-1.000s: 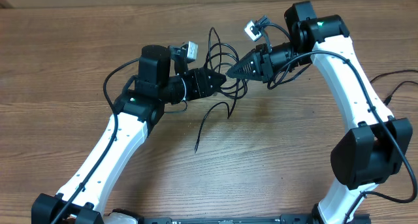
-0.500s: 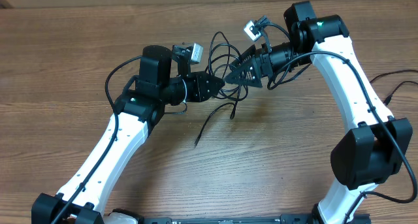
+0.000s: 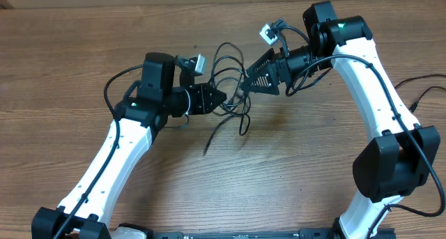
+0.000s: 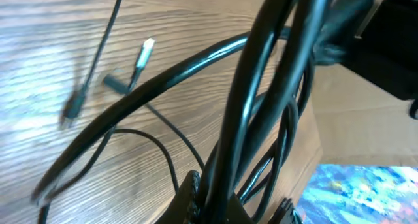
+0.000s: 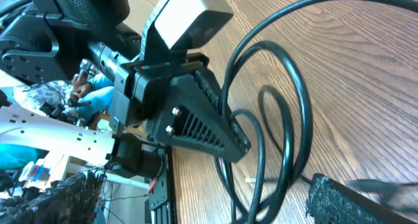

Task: Untangle cables

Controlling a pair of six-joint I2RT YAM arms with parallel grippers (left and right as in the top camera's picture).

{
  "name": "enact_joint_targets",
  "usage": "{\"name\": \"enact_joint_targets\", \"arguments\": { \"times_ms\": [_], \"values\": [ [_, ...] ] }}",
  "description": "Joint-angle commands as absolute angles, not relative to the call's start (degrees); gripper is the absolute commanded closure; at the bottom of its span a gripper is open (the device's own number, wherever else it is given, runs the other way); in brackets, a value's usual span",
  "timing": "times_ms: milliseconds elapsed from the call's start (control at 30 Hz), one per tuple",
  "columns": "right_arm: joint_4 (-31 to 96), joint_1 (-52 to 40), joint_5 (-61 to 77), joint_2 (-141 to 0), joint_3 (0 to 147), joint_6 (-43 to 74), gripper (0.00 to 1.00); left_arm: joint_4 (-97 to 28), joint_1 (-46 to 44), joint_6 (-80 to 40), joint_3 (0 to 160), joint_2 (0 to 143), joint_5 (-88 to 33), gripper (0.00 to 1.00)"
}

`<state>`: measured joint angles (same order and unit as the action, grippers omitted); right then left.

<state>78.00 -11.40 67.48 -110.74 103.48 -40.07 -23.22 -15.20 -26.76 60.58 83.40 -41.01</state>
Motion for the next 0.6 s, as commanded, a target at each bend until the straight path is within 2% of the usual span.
{"name": "enact_joint_targets", "arguments": {
  "times_ms": [0,567],
  "values": [
    [77.60,-11.55,66.92,-108.44,104.22,-40.34,0.00,-23.44,-14.63,-25.30,61.60,83.48,-39.62,0.96],
    [77.23,-11.62,66.94,-108.44,104.22,-40.34,0.00,-20.29,-14.72,-26.74,61.60,83.48,-41.80,0.96]
  ]
}}
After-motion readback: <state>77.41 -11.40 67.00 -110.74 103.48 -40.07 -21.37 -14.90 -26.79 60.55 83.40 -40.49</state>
